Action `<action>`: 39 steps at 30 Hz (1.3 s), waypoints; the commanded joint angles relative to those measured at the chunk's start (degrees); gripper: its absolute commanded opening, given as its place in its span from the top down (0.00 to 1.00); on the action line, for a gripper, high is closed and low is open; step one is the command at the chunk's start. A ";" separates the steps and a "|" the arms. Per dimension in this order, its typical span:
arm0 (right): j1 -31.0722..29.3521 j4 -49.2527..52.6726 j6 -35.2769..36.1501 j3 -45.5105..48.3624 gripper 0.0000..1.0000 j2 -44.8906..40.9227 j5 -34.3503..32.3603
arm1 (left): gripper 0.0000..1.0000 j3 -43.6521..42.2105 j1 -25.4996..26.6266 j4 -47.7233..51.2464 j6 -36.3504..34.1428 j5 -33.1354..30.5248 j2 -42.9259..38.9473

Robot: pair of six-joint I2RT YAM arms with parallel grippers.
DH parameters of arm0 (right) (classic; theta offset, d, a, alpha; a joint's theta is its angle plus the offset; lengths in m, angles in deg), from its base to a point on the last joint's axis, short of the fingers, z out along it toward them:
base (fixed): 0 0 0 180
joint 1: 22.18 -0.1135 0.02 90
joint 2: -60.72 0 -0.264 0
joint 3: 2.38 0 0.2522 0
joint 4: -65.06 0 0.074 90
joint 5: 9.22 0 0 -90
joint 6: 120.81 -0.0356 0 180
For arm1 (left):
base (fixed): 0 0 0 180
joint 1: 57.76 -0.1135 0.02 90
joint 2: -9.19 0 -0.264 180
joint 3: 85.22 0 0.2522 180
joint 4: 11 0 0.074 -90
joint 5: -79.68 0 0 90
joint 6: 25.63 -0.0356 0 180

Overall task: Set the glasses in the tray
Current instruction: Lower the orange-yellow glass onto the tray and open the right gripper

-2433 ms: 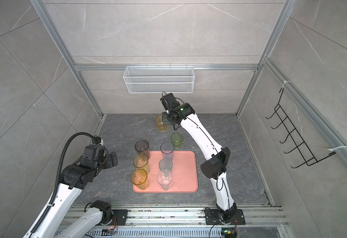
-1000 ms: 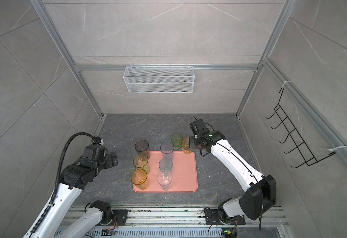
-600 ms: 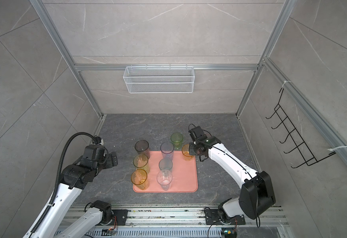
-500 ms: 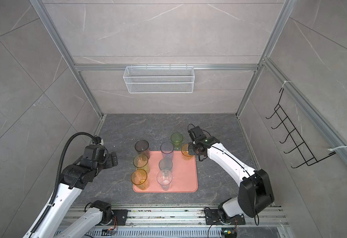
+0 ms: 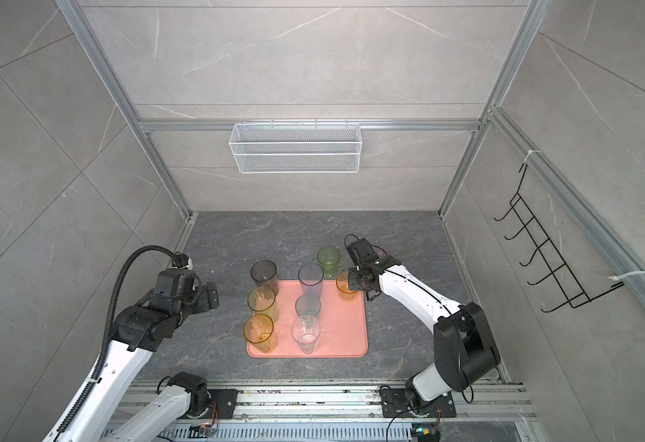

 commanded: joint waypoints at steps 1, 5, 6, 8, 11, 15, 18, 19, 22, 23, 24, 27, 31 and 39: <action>0.39 -2.03 -0.93 0.58 1.00 1.14 -0.50 | 0.05 -0.36 -0.36 -1.06 0.02 0.24 -0.18; 0.68 -2.64 -0.92 0.67 1.00 1.77 -0.42 | 0.05 -0.37 -0.36 -1.06 0.02 0.24 -0.18; 0.70 -2.79 -0.85 0.69 1.00 1.89 -0.33 | 0.05 -0.38 -0.36 -1.13 0.04 0.24 -0.19; 0.75 -3.00 -0.68 0.77 1.00 2.13 -0.08 | 0.05 -0.31 -0.38 -1.06 0.04 0.24 -0.17; 0.81 -3.42 -0.50 0.78 1.00 2.56 0.18 | 0.05 -0.33 -0.36 -1.06 0.01 0.25 -0.12; 0.88 -3.53 -0.33 0.68 1.00 3.52 0.78 | 0.05 -0.31 -0.31 -1.06 0.04 0.19 -0.13; 0.88 -3.53 -0.40 0.66 1.00 4.06 1.04 | 0.05 -0.30 -0.36 -0.99 -0.03 0.06 -0.18; 0.90 -3.32 -0.41 0.52 1.00 4.22 1.08 | 0.05 -0.34 -0.35 -1.02 0.04 0.12 -0.15; 0.91 -2.79 -0.39 0.28 0.92 4.05 0.91 | 0.05 -0.31 -0.35 -1.03 0.04 0.07 -0.09; 0.94 -2.83 -0.33 0.32 0.86 3.84 0.61 | 0.05 -0.31 -0.36 -1.06 0.04 0.08 -0.05; 0.89 -2.79 -0.39 0.31 0.83 3.74 0.41 | 0.05 -0.36 -0.36 -1.04 0.04 0.08 -0.02; 0.88 -2.37 -0.32 -0.12 0.79 3.51 0.29 | 0.05 -0.32 -0.36 -0.98 -0.03 -0.03 0.02; 0.89 -1.05 -0.17 -1.62 0.72 2.88 0.47 | 0.05 -0.35 -0.36 -0.97 0.13 -0.20 -0.12; 0.92 0.24 0.69 -4.05 0.58 -1.84 -0.77 | 0.05 -0.23 -0.36 -0.80 0.16 -0.46 -0.37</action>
